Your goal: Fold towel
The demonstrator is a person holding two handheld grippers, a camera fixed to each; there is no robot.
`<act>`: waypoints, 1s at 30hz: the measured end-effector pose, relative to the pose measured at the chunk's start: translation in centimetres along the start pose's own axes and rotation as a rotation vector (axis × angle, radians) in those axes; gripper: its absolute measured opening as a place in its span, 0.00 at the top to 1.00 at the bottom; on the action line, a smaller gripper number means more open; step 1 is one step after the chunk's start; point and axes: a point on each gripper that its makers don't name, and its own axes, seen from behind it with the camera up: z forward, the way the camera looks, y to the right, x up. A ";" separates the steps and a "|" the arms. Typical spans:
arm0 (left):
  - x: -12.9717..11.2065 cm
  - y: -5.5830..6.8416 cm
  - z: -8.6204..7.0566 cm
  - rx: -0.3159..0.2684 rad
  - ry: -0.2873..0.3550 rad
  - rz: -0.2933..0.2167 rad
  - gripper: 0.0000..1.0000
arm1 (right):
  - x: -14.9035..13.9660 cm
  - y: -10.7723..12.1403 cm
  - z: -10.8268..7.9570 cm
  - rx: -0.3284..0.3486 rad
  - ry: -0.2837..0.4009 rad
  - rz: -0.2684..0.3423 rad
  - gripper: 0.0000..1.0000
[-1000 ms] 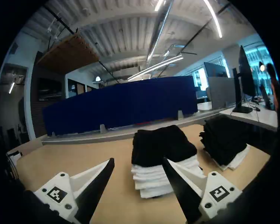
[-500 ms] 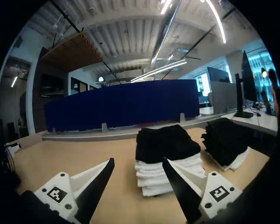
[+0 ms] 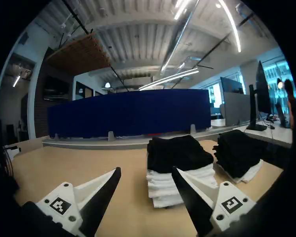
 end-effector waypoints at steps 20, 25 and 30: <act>0.0 0.0 0.0 0.000 0.000 0.000 0.07 | 0.1 -0.6 -0.2 0.008 0.036 -0.067 0.00; 0.0 0.0 0.0 0.000 0.000 0.000 0.07 | 0.1 -0.7 -0.2 0.008 0.035 -0.067 0.00; -0.1 0.1 0.0 0.000 0.000 0.000 0.07 | 0.1 -0.7 -0.2 0.008 0.035 -0.068 0.00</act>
